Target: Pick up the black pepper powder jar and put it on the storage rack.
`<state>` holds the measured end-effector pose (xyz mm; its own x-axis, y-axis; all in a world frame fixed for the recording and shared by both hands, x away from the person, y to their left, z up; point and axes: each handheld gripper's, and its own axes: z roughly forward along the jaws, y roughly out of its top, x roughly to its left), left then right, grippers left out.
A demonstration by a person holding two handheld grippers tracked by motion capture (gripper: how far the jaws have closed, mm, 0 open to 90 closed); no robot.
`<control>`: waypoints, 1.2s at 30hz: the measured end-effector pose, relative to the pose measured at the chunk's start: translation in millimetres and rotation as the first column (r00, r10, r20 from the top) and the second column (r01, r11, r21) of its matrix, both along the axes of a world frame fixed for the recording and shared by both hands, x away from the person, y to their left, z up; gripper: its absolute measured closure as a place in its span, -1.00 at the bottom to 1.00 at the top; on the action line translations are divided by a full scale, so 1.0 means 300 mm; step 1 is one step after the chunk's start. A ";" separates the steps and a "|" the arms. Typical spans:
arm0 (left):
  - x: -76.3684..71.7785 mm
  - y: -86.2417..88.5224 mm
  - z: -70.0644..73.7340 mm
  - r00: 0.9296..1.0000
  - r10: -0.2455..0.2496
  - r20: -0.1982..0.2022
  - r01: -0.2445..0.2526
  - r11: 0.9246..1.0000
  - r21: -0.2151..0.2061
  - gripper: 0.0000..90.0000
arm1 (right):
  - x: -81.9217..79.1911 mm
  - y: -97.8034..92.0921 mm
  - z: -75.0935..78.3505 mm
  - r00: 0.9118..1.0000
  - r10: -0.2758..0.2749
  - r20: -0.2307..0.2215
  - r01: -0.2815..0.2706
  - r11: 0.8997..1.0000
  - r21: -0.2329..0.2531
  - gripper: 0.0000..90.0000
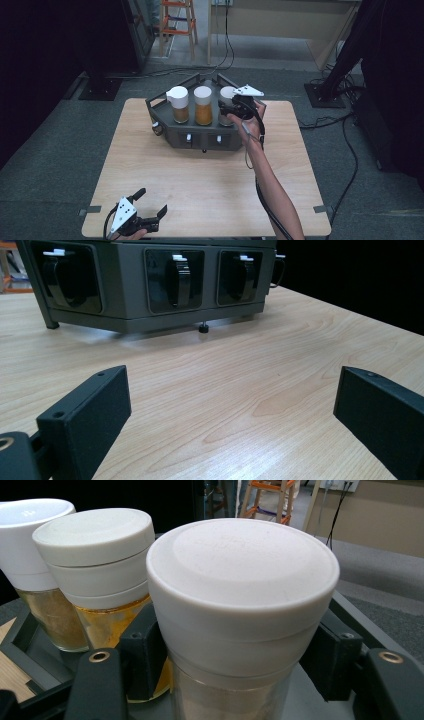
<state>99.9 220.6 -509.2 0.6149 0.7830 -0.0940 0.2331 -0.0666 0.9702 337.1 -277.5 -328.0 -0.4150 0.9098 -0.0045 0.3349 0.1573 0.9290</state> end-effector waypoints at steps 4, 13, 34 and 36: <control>0.000 0.001 0.000 1.000 -0.001 0.001 0.001 1.000 -0.001 -0.96 | 0.003 0.007 -0.005 1.000 0.002 0.000 -0.002 1.000 -0.012 -0.23; 0.000 -0.001 -0.001 1.000 -0.002 -0.001 0.002 1.000 -0.001 -0.96 | 0.009 0.008 -0.025 1.000 -0.002 -0.005 0.002 1.000 -0.012 -0.23; -0.003 -0.003 0.002 1.000 -0.004 0.004 0.004 1.000 0.001 -0.96 | -0.020 -0.018 -0.041 0.999 -0.035 -0.014 0.036 0.996 0.083 -0.70; -0.003 -0.002 0.002 1.000 -0.005 0.003 0.005 1.000 0.002 -0.96 | -0.027 -0.019 -0.043 0.999 -0.037 -0.009 0.038 0.996 0.084 -0.73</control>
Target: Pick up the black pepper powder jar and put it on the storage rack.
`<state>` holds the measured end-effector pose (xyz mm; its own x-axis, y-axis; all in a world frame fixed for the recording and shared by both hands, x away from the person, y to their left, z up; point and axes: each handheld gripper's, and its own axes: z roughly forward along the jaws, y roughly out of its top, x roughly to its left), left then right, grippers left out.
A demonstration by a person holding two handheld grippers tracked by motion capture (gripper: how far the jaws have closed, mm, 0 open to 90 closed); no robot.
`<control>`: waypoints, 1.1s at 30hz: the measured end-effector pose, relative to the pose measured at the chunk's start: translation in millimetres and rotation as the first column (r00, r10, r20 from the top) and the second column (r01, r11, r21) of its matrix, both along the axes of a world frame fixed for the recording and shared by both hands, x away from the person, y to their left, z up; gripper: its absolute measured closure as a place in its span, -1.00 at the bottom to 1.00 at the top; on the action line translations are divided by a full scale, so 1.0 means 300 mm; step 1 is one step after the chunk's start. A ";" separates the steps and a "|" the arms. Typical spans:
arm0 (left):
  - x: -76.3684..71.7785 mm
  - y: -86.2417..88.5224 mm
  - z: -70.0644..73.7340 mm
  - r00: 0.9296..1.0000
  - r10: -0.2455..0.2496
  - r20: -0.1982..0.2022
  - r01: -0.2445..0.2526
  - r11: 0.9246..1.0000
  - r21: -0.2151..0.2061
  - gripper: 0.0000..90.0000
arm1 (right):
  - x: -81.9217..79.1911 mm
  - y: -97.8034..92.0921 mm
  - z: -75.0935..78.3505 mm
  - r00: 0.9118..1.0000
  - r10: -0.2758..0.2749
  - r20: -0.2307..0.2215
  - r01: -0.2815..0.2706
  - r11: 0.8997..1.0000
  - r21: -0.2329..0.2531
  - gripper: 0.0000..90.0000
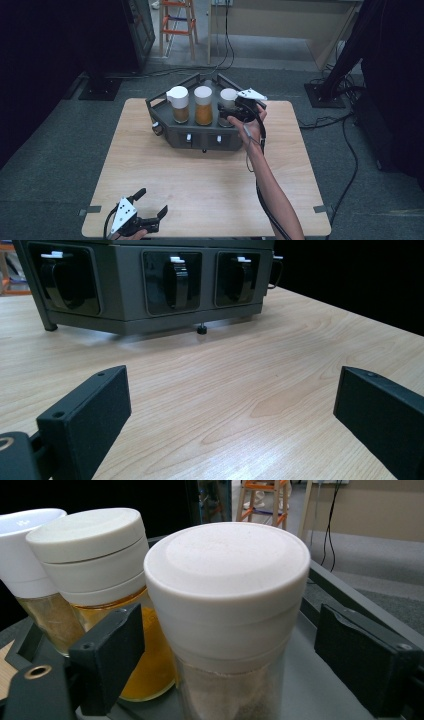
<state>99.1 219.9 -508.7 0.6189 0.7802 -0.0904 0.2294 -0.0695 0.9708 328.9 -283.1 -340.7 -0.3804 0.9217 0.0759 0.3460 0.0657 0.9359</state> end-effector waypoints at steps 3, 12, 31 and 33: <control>-0.001 -0.001 0.000 1.000 0.001 0.001 -0.001 1.000 0.001 -0.96 | -0.009 -0.004 -0.002 1.000 0.002 -0.006 -0.002 1.000 0.019 -0.85; 0.000 -0.001 -0.001 1.000 0.001 -0.001 -0.001 1.000 0.001 -0.96 | -0.036 -0.015 -0.007 1.000 -0.011 0.004 0.011 0.999 0.035 -0.96; 0.000 -0.002 -0.001 1.000 0.002 -0.002 -0.002 1.000 0.001 -0.96 | -0.133 -0.062 -0.021 0.998 0.045 0.038 -0.048 0.996 0.070 -0.96; 0.000 -0.002 -0.001 1.000 0.002 -0.001 -0.002 1.000 0.002 -0.96 | -0.144 -0.066 -0.026 0.998 0.049 0.041 -0.052 0.996 0.071 -0.96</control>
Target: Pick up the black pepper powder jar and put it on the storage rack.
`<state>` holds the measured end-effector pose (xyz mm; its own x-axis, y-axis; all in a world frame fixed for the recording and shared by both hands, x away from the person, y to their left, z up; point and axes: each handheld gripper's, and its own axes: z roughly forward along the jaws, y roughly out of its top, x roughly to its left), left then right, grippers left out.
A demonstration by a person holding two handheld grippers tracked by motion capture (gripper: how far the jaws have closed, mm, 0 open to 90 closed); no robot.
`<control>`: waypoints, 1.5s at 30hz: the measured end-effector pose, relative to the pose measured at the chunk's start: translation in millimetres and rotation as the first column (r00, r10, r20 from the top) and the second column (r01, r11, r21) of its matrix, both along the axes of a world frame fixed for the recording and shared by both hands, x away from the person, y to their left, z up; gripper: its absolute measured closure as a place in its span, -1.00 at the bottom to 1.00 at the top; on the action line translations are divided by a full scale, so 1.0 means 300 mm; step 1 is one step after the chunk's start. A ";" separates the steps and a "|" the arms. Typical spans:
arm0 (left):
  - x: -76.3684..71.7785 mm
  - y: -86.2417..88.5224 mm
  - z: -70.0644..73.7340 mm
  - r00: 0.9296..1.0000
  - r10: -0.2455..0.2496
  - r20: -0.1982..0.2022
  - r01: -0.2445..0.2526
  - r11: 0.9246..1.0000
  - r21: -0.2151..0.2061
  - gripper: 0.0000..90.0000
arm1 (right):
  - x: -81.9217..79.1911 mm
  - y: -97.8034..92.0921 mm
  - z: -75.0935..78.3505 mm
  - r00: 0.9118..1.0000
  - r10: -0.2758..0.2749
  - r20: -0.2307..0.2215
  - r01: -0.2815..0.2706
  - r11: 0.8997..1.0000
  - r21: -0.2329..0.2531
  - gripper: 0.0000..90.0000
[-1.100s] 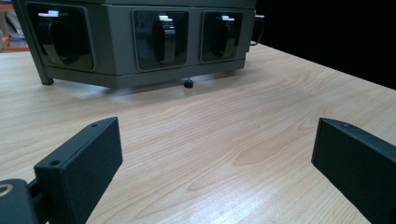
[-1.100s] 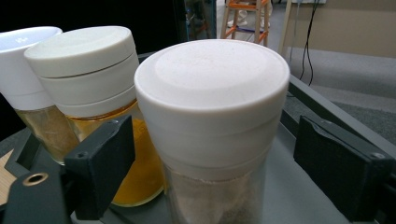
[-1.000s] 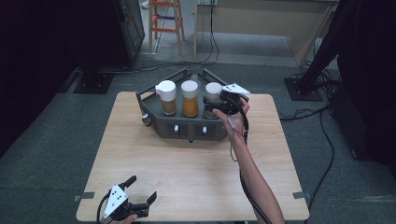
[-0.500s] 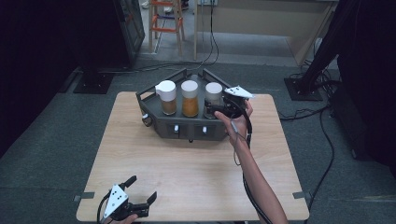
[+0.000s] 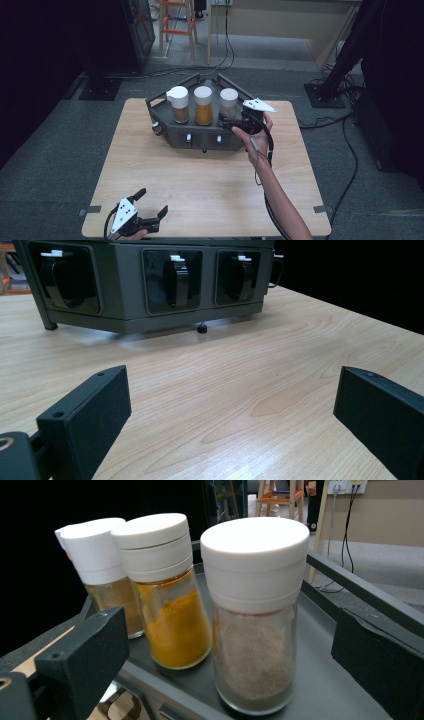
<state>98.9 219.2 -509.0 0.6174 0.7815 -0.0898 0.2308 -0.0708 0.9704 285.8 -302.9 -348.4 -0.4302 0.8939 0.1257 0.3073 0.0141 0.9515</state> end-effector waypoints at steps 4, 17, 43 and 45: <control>0.000 -0.001 0.000 1.000 0.000 -0.001 0.000 1.000 0.000 -0.96 | -0.023 -0.014 -0.009 1.000 0.012 0.008 -0.012 1.000 0.008 -0.96; 0.000 -0.002 -0.001 1.000 0.000 0.001 0.000 1.000 0.000 -0.96 | -0.097 -0.038 -0.034 0.997 0.061 0.039 -0.062 0.998 0.018 -0.96; -0.001 -0.002 -0.001 1.000 0.001 0.002 -0.001 1.000 0.001 -0.96 | -0.237 -0.067 -0.133 0.987 0.145 0.066 -0.147 0.989 0.020 -0.96; -0.002 -0.002 -0.001 1.000 0.001 0.003 -0.001 1.000 0.001 -0.96 | -0.245 -0.070 -0.144 0.987 0.146 0.066 -0.148 0.989 0.025 -0.96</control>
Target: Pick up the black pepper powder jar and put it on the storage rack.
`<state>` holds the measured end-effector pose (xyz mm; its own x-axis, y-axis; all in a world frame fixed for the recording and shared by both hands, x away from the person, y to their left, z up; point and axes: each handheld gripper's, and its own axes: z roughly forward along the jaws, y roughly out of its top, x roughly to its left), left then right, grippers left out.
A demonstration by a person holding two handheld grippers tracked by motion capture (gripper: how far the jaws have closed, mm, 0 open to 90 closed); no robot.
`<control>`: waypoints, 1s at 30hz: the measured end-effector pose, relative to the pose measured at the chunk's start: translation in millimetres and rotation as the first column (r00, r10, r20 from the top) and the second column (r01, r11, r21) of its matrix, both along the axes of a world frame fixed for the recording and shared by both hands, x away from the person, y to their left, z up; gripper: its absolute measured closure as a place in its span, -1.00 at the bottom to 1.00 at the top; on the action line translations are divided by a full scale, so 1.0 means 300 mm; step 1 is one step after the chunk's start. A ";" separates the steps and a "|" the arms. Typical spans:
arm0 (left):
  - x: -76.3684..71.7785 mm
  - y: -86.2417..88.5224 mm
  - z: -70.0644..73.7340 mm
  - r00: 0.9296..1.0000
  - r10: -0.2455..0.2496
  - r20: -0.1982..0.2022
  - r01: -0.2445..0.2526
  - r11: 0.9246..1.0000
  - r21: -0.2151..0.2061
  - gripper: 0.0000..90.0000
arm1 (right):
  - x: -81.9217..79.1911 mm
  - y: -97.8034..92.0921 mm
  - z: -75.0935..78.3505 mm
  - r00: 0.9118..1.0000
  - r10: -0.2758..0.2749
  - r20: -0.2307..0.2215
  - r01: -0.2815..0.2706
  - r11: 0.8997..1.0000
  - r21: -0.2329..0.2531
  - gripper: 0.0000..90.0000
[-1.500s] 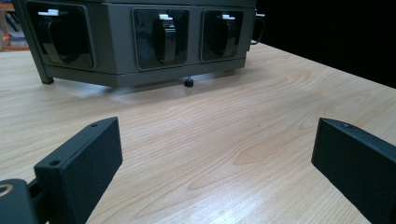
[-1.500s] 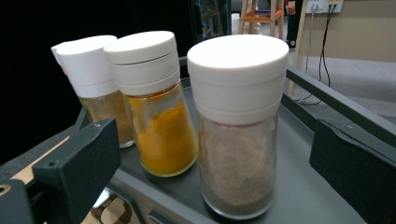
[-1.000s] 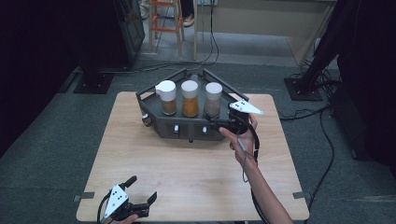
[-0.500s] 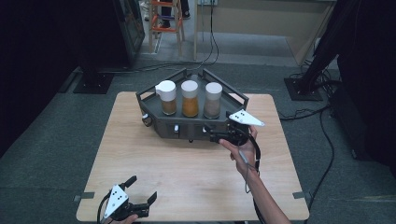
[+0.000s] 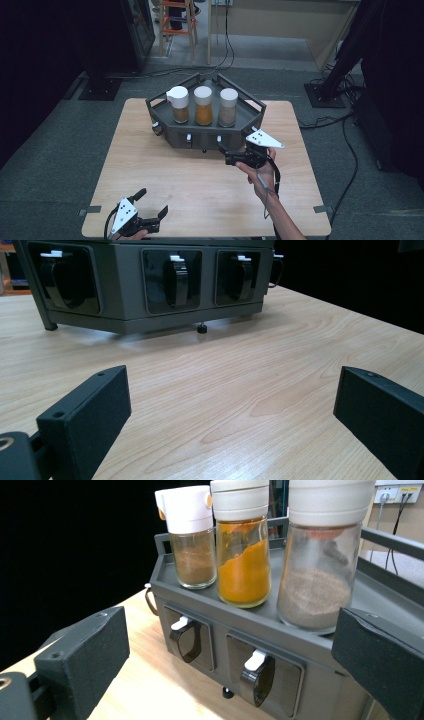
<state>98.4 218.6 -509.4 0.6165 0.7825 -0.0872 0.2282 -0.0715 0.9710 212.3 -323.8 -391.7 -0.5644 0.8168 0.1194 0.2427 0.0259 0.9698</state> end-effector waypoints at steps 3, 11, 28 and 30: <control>0.000 0.001 0.000 1.000 0.001 0.000 -0.001 1.000 -0.001 -0.96 | -0.016 -0.004 -0.015 1.000 0.007 0.003 -0.007 1.000 0.000 -0.96; 0.000 0.000 0.000 1.000 0.001 0.000 -0.001 1.000 0.000 -0.96 | -0.060 -0.008 -0.043 1.000 0.024 0.011 -0.024 1.000 -0.010 -0.96; 0.001 0.000 -0.001 1.000 0.002 -0.001 -0.002 1.000 -0.002 -0.96 | -0.127 -0.006 -0.105 0.998 0.064 0.004 -0.064 0.998 -0.012 -0.96; 0.001 0.001 -0.001 1.000 0.002 -0.001 -0.002 1.000 -0.002 -0.96 | -0.133 -0.006 -0.111 0.998 0.068 0.005 -0.068 0.998 -0.013 -0.96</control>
